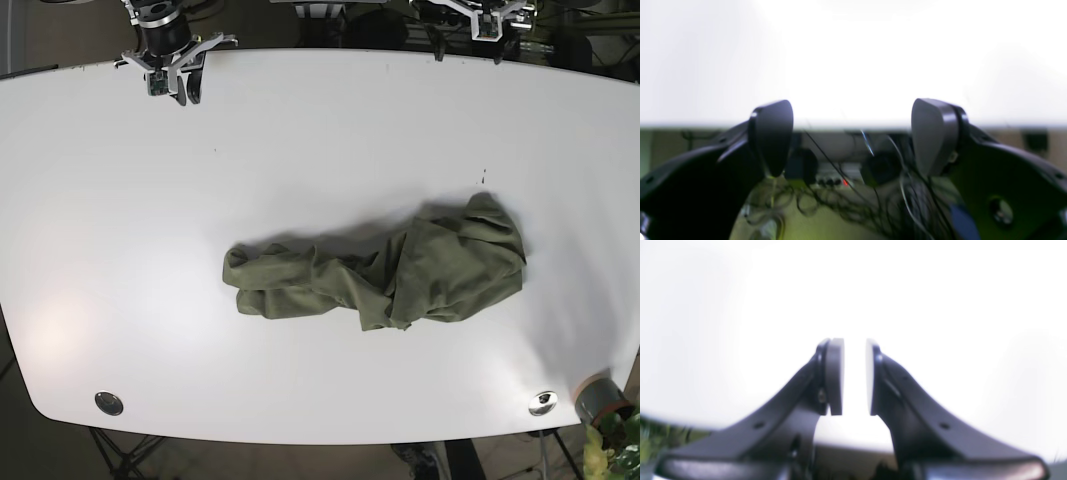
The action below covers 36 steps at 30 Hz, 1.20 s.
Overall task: Fold the T-shirt properly
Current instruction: 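Reach the right gripper down to the crumpled green shirt and grasp it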
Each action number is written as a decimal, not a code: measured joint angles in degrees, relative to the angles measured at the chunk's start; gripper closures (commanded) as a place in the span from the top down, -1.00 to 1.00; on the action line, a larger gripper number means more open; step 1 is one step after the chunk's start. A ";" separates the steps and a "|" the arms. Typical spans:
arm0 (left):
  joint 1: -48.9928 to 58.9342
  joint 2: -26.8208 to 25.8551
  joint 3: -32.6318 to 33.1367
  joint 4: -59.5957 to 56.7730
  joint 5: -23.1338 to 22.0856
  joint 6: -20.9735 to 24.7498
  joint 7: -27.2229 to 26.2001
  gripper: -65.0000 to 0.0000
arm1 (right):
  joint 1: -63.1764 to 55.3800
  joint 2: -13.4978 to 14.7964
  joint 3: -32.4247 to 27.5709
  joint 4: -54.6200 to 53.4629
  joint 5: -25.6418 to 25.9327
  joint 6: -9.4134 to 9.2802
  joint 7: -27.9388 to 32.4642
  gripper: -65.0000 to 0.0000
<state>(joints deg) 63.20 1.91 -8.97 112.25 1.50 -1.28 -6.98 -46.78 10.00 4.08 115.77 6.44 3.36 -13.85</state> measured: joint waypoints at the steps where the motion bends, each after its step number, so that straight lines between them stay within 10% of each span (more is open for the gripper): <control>1: -0.92 -0.02 0.02 0.00 0.00 -0.02 0.00 0.59 | 1.07 -0.02 0.00 -0.02 0.00 -0.28 -0.09 -0.66; 12: -6.99 -0.04 -2.75 0.31 0.00 0.09 0.04 0.59 | 10.21 -0.31 -0.39 -0.09 -0.13 -0.02 -0.35 -0.17; 21: -11.98 0.11 -2.67 0.33 0.00 -0.20 0.15 0.79 | 18.99 -0.17 -1.57 -0.11 -0.17 0.17 -7.58 -0.13; 24: -12.87 0.17 -2.64 0.33 0.02 -0.17 0.13 0.81 | 23.56 -0.17 -3.15 -0.22 -0.07 3.10 -11.39 -0.13; 36: -14.19 0.28 -2.67 0.35 0.04 -0.02 0.07 0.80 | 37.24 -0.17 -10.08 -0.44 -0.04 5.11 -19.12 0.05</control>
<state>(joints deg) 49.01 2.20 -11.64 112.60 1.54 -1.30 -6.92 -9.54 9.82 -6.00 115.33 6.39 8.47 -32.97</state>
